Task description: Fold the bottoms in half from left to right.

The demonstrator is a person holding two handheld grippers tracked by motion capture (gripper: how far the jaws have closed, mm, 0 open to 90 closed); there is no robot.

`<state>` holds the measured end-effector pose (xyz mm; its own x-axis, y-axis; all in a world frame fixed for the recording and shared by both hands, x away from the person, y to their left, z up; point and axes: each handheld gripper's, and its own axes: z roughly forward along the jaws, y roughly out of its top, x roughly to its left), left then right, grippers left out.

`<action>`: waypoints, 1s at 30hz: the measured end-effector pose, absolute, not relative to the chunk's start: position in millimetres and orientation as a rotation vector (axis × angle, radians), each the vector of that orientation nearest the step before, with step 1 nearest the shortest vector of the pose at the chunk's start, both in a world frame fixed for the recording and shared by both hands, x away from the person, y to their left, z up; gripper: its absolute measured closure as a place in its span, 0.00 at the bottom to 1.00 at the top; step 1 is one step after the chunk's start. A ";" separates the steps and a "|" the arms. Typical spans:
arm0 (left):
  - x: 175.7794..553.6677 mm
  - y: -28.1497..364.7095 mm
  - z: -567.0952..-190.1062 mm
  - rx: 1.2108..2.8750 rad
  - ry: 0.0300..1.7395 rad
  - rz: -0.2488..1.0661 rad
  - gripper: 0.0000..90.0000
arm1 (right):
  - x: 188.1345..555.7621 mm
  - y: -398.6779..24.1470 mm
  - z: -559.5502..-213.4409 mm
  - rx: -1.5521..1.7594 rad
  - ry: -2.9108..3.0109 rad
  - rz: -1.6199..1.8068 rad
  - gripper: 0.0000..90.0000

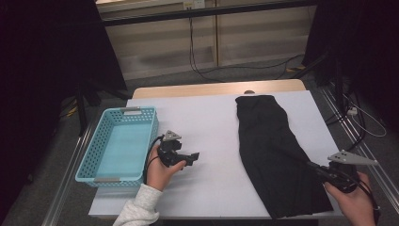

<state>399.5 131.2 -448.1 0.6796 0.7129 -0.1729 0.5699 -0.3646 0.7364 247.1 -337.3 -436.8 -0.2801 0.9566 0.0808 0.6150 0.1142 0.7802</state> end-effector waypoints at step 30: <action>397.8 128.6 -446.5 2.079 0.970 0.231 0.16 | 234.4 -338.3 -457.3 1.522 2.014 0.819 0.92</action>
